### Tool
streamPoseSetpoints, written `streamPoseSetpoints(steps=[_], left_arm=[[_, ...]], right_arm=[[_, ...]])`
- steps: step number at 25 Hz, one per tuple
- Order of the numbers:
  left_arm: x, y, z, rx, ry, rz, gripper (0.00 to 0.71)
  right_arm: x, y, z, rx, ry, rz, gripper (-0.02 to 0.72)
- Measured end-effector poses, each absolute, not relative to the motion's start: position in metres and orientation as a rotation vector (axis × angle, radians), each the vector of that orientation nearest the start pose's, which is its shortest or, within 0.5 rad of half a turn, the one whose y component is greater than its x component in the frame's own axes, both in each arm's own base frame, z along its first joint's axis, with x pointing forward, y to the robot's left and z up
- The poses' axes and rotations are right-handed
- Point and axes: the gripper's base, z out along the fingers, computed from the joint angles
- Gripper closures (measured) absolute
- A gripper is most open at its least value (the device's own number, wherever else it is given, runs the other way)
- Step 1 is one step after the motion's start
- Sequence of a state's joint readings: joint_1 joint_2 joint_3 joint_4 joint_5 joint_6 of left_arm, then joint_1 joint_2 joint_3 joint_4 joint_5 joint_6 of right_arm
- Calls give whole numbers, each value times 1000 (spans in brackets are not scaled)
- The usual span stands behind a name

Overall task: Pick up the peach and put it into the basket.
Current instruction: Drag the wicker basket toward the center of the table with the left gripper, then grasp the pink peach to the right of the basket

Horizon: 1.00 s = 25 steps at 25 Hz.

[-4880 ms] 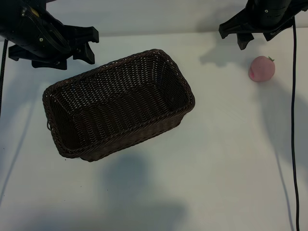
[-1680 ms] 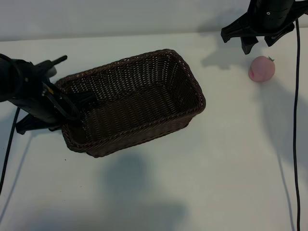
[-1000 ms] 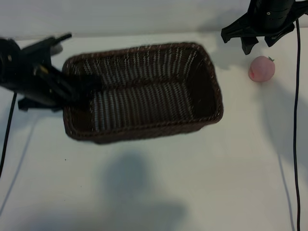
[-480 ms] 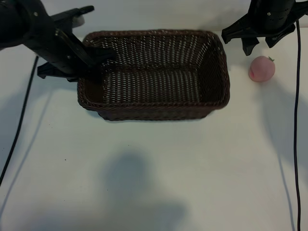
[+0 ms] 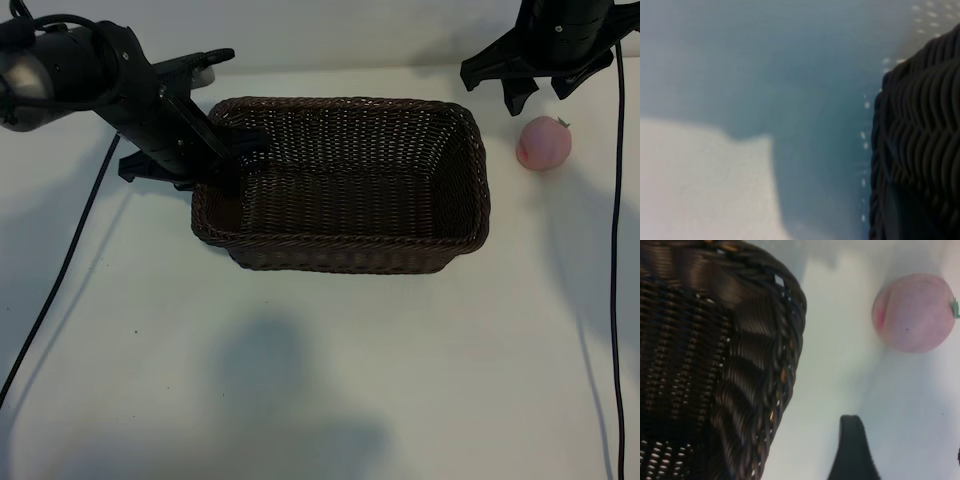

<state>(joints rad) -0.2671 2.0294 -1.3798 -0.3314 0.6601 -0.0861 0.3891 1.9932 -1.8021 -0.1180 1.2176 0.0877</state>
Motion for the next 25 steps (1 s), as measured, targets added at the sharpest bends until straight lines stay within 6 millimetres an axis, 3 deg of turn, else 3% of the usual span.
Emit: streamPoseSetpoints(steps=[3, 6, 12, 15, 18, 25], left_arm=[[397, -128, 160, -72, 2808, -439, 608], [398, -128, 160, -81, 2801, -448, 543], [398, -129, 163, -83, 2803, -456, 221], [395, -128, 173, -65, 2796, -453, 116], [389, -123, 196, -29, 2771, -417, 92], [365, -112, 264, 15, 2670, -379, 115]], right_arm=[[397, 152, 273, -469, 2833, -77, 216], [397, 152, 273, -469, 2833, -77, 216], [397, 152, 273, -469, 2833, -77, 216], [397, 152, 273, -469, 2833, -77, 216], [397, 152, 273, -469, 2833, -77, 216], [397, 152, 273, -467, 2834, -74, 216]])
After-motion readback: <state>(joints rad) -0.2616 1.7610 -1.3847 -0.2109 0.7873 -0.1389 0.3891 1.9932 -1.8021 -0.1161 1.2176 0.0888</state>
